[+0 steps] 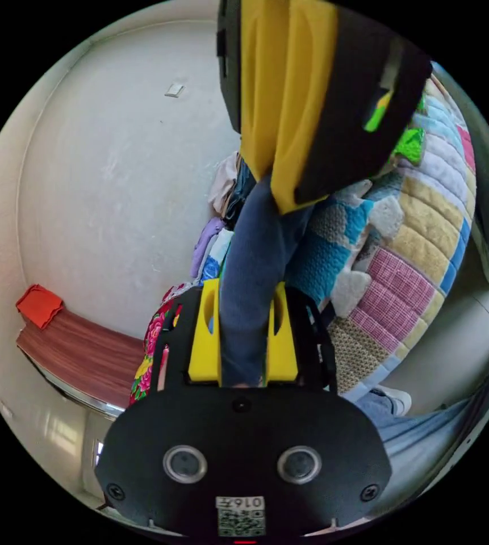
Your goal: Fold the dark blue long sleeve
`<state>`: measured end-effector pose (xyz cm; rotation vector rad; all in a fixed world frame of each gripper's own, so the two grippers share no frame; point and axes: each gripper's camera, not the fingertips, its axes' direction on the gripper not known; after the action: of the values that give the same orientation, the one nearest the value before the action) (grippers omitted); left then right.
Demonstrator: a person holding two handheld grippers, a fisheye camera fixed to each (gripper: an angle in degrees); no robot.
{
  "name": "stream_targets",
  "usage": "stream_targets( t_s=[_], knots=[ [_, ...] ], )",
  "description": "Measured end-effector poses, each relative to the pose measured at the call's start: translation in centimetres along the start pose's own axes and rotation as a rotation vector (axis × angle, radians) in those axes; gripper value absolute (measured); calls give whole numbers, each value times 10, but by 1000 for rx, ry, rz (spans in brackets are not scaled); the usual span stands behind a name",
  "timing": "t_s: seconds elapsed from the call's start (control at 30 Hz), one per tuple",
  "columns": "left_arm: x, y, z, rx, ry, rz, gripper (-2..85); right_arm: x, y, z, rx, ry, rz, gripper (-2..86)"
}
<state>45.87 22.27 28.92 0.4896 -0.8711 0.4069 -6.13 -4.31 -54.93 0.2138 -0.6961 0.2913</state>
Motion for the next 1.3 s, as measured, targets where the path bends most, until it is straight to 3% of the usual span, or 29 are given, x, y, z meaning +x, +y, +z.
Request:
stream_targets(
  t_s=[0.13,0.23,0.37,0.43,0.5,0.63,0.8,1.07,1.3],
  knots=[
    [-42,-12,8,15,333,-123,38,-6,12,3,29,12,49,109],
    [-69,-19,17,31,430,-214,26,-18,16,2,58,184,60,161],
    [-97,-32,27,30,530,-296,20,-23,1,23,-65,272,23,169],
    [-108,-42,33,23,579,-340,23,-23,-15,39,-108,412,42,149],
    [-109,-49,35,30,578,-344,30,-21,-26,49,-169,489,21,123],
    [-92,-61,37,51,490,-274,73,8,-44,40,-223,330,7,86],
    [-72,-73,46,-1,472,-165,102,31,-60,32,-280,285,-97,88],
    [-67,-116,62,34,434,74,68,50,-90,28,-328,290,-177,82],
    [-94,-162,61,101,578,242,58,79,-125,-5,-365,229,-199,73]
  ],
)
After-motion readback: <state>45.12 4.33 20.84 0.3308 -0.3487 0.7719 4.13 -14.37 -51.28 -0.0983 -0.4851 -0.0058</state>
